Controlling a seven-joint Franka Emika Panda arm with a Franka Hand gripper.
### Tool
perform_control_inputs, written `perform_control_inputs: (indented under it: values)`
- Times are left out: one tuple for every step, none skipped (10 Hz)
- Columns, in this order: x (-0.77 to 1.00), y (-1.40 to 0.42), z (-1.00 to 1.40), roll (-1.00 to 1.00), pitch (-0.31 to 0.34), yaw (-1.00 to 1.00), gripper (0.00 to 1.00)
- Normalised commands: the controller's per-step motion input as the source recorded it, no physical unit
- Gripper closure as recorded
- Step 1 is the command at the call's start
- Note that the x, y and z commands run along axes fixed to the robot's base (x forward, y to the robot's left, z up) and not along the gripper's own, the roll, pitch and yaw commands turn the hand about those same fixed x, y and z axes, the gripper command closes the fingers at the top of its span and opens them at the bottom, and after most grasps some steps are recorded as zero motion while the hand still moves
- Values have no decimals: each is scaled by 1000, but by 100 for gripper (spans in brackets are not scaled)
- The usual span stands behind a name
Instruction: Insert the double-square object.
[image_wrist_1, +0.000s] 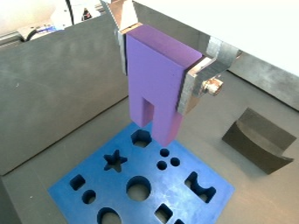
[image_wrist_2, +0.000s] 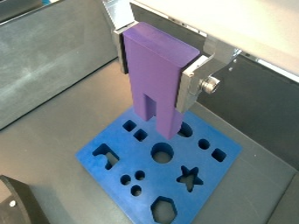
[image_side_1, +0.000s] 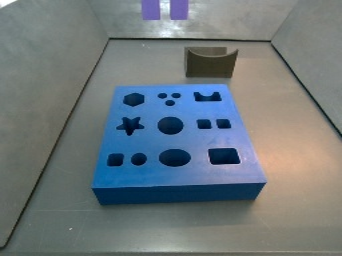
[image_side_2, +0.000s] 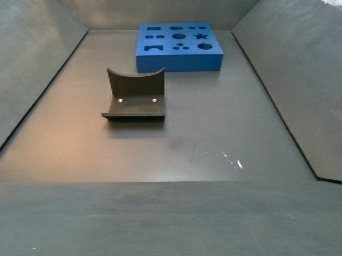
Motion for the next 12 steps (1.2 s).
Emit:
perform_control_inputs:
  values:
    - [914,0,-526,0,-83,66,100]
    - [871,26,-537,-101,-170,83,100]
    - [780,11,-480,-84,-124,177,100]
    - [777,0,-569,0,-71,189,100]
    - [654,0,-477,50,-29,306,100]
    - [603,0,-409,150,0,343,100]
    - [646,-74,-406,260,0,280,100]
    - [749,-357,-560,346,41,120,100]
    - [817,-391,-657,286,53,0,100]
    - [734,-389,-683,273,71,-66,100]
    - [683,-400,-771,227,51,-80,100]
    - [466,-206,-769,166,0,-31,100]
